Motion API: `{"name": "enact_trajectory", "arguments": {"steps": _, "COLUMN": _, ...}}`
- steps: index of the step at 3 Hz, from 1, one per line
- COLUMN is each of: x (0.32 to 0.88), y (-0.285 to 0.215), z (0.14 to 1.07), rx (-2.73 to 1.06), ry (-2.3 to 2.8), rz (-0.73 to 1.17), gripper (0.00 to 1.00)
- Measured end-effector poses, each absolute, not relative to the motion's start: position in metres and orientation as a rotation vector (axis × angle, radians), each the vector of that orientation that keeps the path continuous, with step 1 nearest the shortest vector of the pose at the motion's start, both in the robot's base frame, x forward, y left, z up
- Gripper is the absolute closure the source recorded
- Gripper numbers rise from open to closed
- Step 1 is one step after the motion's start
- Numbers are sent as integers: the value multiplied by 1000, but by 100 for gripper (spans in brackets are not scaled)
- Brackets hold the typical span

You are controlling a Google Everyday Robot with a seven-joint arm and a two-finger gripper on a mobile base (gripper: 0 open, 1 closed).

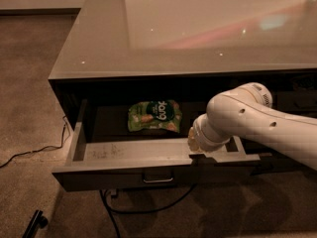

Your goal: Open top drawer

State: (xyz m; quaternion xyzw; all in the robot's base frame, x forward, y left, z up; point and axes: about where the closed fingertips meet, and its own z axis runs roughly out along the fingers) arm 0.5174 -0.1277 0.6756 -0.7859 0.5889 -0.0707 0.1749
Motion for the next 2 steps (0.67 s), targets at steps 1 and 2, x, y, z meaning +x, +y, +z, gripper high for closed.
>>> {"name": "enact_trajectory", "arguments": {"steps": 1, "x": 508, "y": -121, "z": 660, "rx": -2268, "ry": 1661, "rz": -135, "gripper": 100}}
{"name": "enact_trajectory", "arguments": {"steps": 2, "x": 503, "y": -120, "z": 654, "rx": -2286, "ry": 1660, "rz": -112, "gripper": 100}}
